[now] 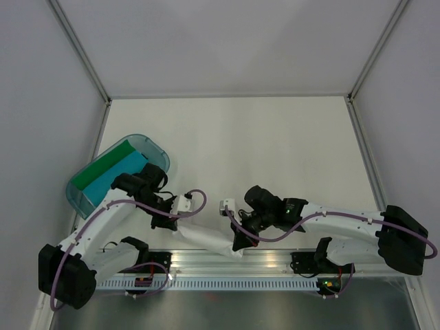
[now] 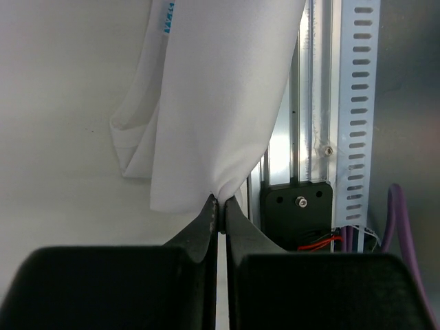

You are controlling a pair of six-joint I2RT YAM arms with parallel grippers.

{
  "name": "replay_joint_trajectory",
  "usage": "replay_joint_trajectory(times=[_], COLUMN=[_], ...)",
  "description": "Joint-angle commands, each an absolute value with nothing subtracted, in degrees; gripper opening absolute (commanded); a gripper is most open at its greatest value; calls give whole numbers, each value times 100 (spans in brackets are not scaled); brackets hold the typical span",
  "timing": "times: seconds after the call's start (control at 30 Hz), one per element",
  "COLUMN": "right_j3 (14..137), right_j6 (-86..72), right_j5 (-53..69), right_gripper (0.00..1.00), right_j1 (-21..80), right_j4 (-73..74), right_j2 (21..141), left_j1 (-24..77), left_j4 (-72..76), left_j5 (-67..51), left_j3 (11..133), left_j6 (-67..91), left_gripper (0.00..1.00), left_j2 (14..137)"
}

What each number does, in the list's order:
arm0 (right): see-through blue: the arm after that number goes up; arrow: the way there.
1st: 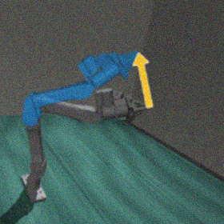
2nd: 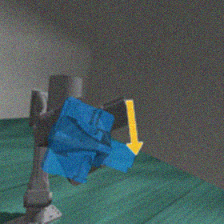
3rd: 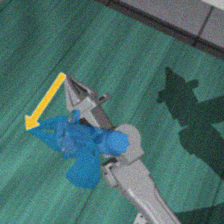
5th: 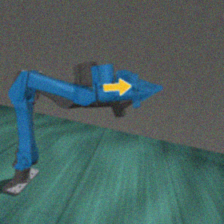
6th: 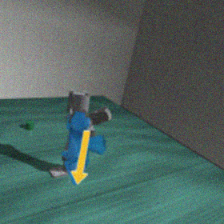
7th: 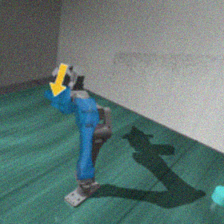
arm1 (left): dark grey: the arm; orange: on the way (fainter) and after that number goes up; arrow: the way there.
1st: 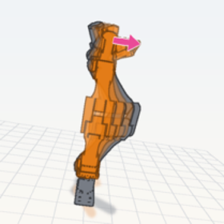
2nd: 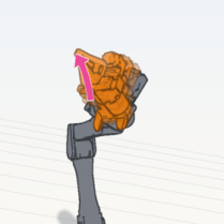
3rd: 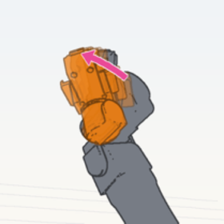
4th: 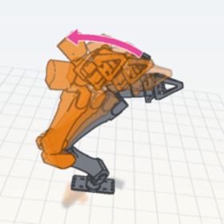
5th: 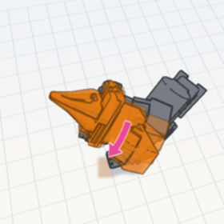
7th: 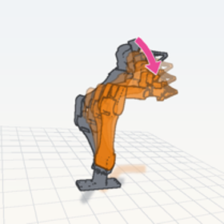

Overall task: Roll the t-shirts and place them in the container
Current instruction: Roll the tshirt

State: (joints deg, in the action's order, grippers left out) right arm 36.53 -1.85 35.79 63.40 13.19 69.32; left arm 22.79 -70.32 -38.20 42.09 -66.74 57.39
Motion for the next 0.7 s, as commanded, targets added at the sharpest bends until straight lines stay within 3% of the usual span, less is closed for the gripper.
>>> replay_joint_trajectory(times=[0.0, 0.5, 0.57, 0.6, 0.67], right_j3=[3402, 2865, 2918, 2944, 3006], right_j6=[-817, -1477, -1407, -1406, -1406], right_j5=[4262, 4922, 4773, 4668, 4290], right_gripper=[0, 1, 14, 34, 41], right_j1=[5978, 4123, 3921, 3842, 3649], right_j4=[661, -572, -466, -361, -273], right_j2=[6899, 7821, 7918, 7980, 7981], left_j1=[2118, 1020, 923, 897, 896], left_j4=[-7383, -6504, -6434, -6381, -6337], left_j5=[-4281, -4122, -4069, -4061, -4095], left_j3=[4658, 5036, 5080, 5089, 5071], left_j6=[-6609, -6592, -6600, -6618, -6653], left_gripper=[2, 3, 4, 4, 4], left_j2=[6020, 8190, 8514, 8595, 8744])
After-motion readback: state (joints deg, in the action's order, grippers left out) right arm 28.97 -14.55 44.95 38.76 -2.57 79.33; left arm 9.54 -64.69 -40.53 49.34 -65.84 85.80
